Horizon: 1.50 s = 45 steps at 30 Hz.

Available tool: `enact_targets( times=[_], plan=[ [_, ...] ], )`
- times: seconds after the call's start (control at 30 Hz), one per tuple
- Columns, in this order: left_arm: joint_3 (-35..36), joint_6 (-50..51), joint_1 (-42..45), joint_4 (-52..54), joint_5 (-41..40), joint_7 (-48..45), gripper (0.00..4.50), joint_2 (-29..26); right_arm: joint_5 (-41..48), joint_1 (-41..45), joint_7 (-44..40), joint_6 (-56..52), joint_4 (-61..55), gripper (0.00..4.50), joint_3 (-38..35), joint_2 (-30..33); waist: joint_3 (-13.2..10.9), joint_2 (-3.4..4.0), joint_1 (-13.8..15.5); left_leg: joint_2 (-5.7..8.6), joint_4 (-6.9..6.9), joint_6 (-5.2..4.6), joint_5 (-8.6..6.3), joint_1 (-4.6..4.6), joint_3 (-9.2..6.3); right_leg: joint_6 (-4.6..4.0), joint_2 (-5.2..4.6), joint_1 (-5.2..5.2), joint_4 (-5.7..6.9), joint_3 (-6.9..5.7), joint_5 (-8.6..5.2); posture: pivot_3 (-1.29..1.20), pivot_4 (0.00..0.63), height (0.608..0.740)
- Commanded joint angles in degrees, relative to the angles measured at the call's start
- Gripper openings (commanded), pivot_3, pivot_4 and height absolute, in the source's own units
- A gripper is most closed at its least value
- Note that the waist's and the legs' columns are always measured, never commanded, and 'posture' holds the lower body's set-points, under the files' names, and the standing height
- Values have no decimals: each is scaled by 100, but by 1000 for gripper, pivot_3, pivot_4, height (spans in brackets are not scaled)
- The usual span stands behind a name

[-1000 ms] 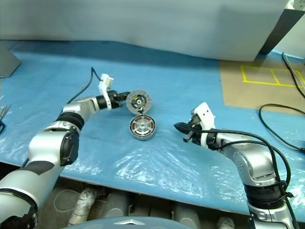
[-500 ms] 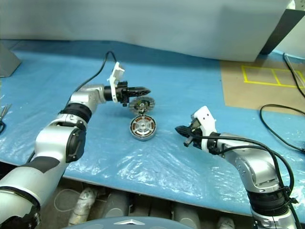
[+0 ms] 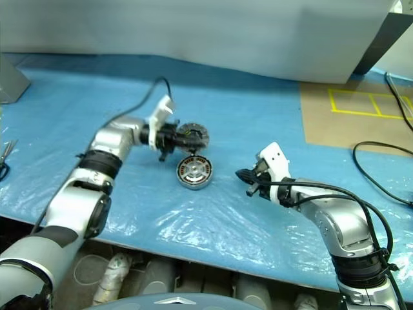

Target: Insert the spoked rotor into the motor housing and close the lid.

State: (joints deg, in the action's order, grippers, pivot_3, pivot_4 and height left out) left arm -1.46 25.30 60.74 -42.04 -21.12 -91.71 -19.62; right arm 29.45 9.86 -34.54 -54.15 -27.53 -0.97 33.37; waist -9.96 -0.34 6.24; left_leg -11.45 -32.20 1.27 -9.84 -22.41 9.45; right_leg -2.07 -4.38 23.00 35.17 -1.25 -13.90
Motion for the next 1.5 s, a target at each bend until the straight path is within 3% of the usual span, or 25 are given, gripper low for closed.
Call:
enact_targets(
  times=[0.03,0.27,0.53,1.0,1.23,1.5],
  plan=[
    [489,675,304,352,-588,123,36,-140,75,-7,51,97,-133,0,-41,-63,0,3,-4,1,3,0,0,2,1,0,0,0,0,0,0,0,150,740],
    [622,-1067,648,-1920,434,2285,36,-27,18,107,68,158,1,0,55,-138,-1,10,-19,23,4,0,0,8,-2,21,3,-10,-6,0,12,0,150,740],
    [737,-1200,693,-2787,691,2319,36,239,20,117,99,190,37,0,91,-110,-2,8,16,42,4,1,0,-24,-72,43,0,-10,-27,-17,25,0,150,740],
    [-8,-1245,295,-1799,1061,40,36,391,38,-21,231,170,-47,0,33,-70,-2,8,80,43,3,-1,1,-22,-80,41,-8,-11,-25,-19,25,0,150,740],
    [-1463,-1801,-598,-632,968,-79,36,43,-14,39,244,218,7,0,80,-73,-2,10,80,34,4,-2,1,-17,-78,37,-10,-11,-19,-19,22,0,150,740],
    [-1899,-2257,-859,-588,1069,-79,36,-117,-28,38,261,233,-7,0,79,-80,0,12,88,24,-6,-2,1,-8,-71,18,-12,-22,-12,-18,11,0,150,740]
  ],
)
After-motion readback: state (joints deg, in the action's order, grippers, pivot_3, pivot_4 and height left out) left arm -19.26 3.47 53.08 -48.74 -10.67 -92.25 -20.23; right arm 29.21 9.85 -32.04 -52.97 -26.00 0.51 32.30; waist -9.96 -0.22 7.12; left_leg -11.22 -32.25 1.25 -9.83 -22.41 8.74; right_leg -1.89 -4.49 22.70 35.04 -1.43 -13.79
